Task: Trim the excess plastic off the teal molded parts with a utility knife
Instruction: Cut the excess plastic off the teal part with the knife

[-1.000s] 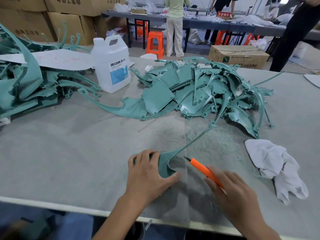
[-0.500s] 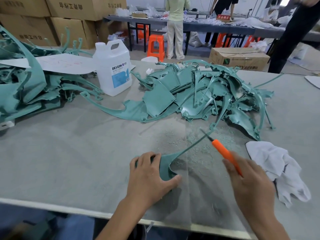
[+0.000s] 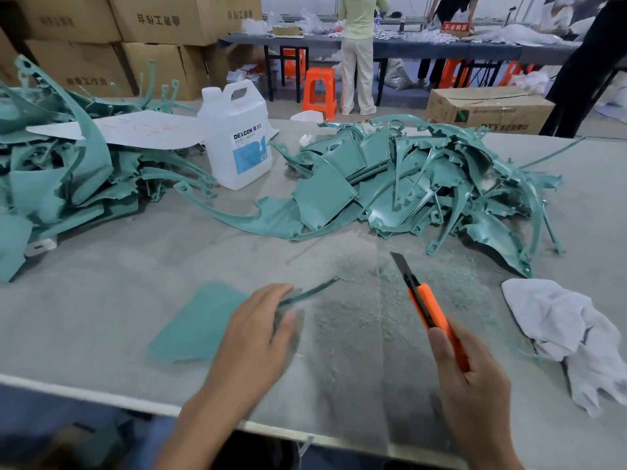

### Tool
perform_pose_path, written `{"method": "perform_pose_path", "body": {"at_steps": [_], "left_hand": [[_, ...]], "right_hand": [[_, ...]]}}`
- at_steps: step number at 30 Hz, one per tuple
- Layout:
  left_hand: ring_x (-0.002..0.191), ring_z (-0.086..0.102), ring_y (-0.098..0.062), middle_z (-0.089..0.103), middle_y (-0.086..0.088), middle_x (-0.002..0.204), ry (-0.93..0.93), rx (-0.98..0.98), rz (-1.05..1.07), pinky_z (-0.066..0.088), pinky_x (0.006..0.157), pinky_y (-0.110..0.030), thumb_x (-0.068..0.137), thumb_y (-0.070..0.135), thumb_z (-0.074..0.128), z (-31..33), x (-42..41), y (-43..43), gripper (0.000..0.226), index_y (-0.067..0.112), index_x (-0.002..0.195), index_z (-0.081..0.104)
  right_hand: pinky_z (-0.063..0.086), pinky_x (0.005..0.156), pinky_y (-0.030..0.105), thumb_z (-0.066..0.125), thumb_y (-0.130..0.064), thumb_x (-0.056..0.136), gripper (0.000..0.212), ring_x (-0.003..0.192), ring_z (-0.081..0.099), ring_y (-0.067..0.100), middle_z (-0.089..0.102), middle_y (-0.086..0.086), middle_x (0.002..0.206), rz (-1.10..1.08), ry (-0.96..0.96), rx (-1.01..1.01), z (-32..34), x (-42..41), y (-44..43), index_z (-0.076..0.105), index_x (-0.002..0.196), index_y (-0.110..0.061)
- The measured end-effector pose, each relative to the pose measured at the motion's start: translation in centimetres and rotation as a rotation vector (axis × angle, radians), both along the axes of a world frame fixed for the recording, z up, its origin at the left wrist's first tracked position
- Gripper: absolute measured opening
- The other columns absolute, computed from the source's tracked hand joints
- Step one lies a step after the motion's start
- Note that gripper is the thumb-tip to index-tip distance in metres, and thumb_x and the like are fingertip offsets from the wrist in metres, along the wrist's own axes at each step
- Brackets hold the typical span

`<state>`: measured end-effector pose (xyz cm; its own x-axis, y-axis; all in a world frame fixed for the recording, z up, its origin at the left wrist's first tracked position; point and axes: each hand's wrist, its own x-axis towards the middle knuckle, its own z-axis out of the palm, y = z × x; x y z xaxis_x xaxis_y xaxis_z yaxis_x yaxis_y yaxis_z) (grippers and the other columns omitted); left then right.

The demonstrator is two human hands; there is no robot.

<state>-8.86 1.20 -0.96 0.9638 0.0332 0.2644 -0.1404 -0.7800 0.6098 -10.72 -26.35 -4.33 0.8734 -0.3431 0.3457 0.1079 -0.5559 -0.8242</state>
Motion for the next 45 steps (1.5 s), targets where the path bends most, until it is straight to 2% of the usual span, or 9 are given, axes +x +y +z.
{"method": "perform_pose_path", "body": {"at_steps": [2, 5, 9, 12, 19, 21, 27, 37, 45], "left_hand": [[0.134, 0.037, 0.002, 0.043, 0.021, 0.140, -0.024, -0.173, 0.012, 0.020, 0.109, -0.007, 0.103, 0.048, 0.034, -0.7, 0.1, -3.8, 0.044, 0.032, 0.143, 0.043], [0.131, 0.045, -0.013, 0.052, 0.005, 0.139, -0.125, -0.128, 0.045, 0.031, 0.115, -0.032, 0.104, 0.041, 0.032, -1.6, 1.9, -6.5, 0.047, 0.018, 0.141, 0.048], [0.083, 0.057, -0.029, 0.064, -0.002, 0.089, -0.070, 0.146, 0.017, 0.042, 0.081, -0.040, 0.105, 0.035, 0.037, -1.9, 5.0, -6.0, 0.031, 0.016, 0.108, 0.061], [0.076, 0.056, -0.030, 0.062, -0.003, 0.085, 0.069, 0.347, 0.005, 0.034, 0.063, -0.037, 0.107, 0.041, 0.028, -1.6, 5.8, -6.0, 0.026, 0.023, 0.102, 0.045], [0.097, 0.064, -0.036, 0.067, -0.011, 0.107, 0.204, 0.717, -0.122, 0.033, 0.070, -0.037, 0.108, 0.040, 0.028, 1.2, 5.4, -6.5, 0.030, 0.019, 0.116, 0.048], [0.098, 0.064, -0.036, 0.066, -0.011, 0.108, 0.209, 0.761, -0.137, 0.033, 0.071, -0.037, 0.108, 0.039, 0.030, 1.7, 5.2, -6.6, 0.030, 0.018, 0.116, 0.050], [0.092, 0.064, -0.034, 0.066, -0.008, 0.102, 0.217, 0.744, -0.143, 0.031, 0.068, -0.036, 0.107, 0.039, 0.029, 2.0, 4.4, -6.0, 0.029, 0.020, 0.114, 0.050], [0.065, 0.046, -0.025, 0.042, 0.003, 0.072, 0.185, 0.624, -0.136, 0.031, 0.060, -0.035, 0.107, 0.044, 0.026, 1.5, 4.4, -6.2, 0.024, 0.026, 0.093, 0.034], [0.067, 0.051, -0.024, 0.056, 0.004, 0.076, 0.171, 0.405, -0.143, 0.036, 0.061, -0.036, 0.106, 0.047, 0.026, 2.0, 3.8, -7.3, 0.028, 0.028, 0.088, 0.035]], "right_hand": [[0.040, 0.071, 0.022, 0.057, -0.056, 0.091, 0.030, 0.081, 0.059, 0.008, 0.068, -0.008, 0.087, -0.003, 0.001, 0.051, -0.3, 0.2, 1.0, 0.068, 0.113, -0.040], [0.044, 0.073, 0.026, 0.050, -0.068, 0.087, 0.038, 0.081, 0.061, 0.009, 0.069, -0.010, 0.087, -0.025, -0.005, 0.084, -0.8, 0.0, 1.1, 0.066, 0.110, -0.042], [0.053, 0.074, 0.036, 0.041, -0.077, 0.079, 0.060, 0.075, 0.068, 0.013, 0.071, -0.011, 0.082, -0.079, 0.062, 0.135, -1.2, 0.1, 0.4, 0.068, 0.110, -0.034], [0.055, 0.073, 0.041, 0.045, -0.077, 0.083, 0.057, 0.076, 0.070, 0.020, 0.070, -0.005, 0.078, -0.069, 0.068, 0.085, -1.0, 0.0, 0.8, 0.068, 0.108, -0.032], [0.038, 0.070, 0.002, 0.067, -0.048, 0.079, 0.031, 0.079, 0.059, 0.002, 0.066, -0.015, 0.081, 0.035, 0.002, -0.087, 0.3, -0.8, 2.0, 0.074, 0.106, -0.033], [0.037, 0.067, 0.007, 0.068, -0.041, 0.079, 0.029, 0.078, 0.058, 0.006, 0.064, -0.012, 0.078, 0.059, -0.001, -0.131, 0.2, -0.7, 2.0, 0.077, 0.103, -0.027], [0.042, 0.060, 0.028, 0.064, -0.047, 0.084, 0.031, 0.067, 0.065, 0.019, 0.069, 0.001, 0.073, -0.039, -0.016, -0.156, -0.2, -0.3, 1.4, 0.078, 0.100, -0.024], [0.040, 0.060, 0.004, 0.057, -0.055, 0.084, 0.018, 0.069, 0.059, -0.010, 0.064, -0.026, 0.077, 0.091, 0.042, -0.042, 0.4, -0.5, 1.4, 0.066, 0.100, -0.052], [0.048, 0.059, 0.030, 0.049, -0.061, 0.089, 0.028, 0.061, 0.061, 0.008, 0.065, -0.010, 0.064, 0.072, 0.158, -0.052, -0.4, 0.4, 0.9, 0.068, 0.094, -0.042]]}}
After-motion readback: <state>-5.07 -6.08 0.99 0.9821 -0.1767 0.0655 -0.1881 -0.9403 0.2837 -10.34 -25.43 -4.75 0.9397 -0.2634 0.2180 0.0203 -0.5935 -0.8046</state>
